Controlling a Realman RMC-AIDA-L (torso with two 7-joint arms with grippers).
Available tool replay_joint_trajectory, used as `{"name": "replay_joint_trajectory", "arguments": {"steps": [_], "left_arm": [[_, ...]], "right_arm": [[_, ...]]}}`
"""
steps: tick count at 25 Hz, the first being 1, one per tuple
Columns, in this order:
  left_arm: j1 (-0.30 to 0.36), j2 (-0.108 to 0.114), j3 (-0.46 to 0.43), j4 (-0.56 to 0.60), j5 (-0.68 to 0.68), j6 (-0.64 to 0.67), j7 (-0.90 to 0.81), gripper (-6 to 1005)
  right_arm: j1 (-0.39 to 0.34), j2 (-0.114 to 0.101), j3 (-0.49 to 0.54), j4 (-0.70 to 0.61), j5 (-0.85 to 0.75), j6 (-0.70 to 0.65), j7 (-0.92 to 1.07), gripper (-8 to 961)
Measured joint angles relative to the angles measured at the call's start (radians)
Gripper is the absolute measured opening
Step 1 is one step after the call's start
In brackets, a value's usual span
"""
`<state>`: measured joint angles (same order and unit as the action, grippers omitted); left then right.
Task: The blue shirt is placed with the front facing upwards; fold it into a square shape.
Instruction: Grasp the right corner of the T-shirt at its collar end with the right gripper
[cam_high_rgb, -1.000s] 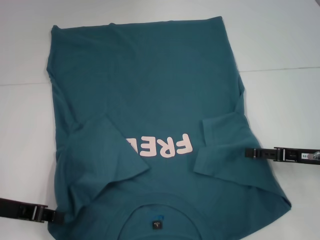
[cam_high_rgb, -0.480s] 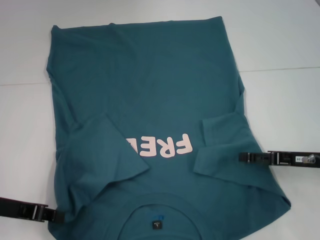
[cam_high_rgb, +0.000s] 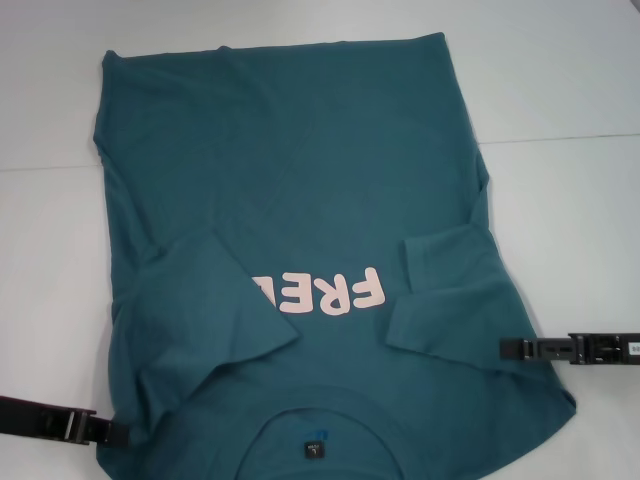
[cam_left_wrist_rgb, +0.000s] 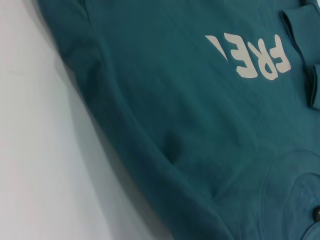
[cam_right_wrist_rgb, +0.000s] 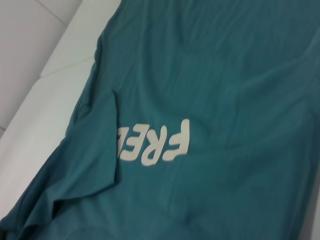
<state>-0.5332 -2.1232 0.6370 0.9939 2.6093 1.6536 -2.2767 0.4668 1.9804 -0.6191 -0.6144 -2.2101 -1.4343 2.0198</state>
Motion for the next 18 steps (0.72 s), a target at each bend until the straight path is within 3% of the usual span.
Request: {"name": "replay_joint_trajectory", "arguments": {"steps": [4,18], "left_arm": [[-0.002,-0.002,0.003,0.0,0.0,0.0,-0.001,28],[-0.001,-0.003,0.004,0.0,0.0,0.0,0.0,28]], "right_arm": [[-0.008,-0.01,0.001,0.002,-0.004,-0.022,0.008,882],[-0.01,-0.006,0.001,-0.004,-0.002,-0.128,0.008,882]]}}
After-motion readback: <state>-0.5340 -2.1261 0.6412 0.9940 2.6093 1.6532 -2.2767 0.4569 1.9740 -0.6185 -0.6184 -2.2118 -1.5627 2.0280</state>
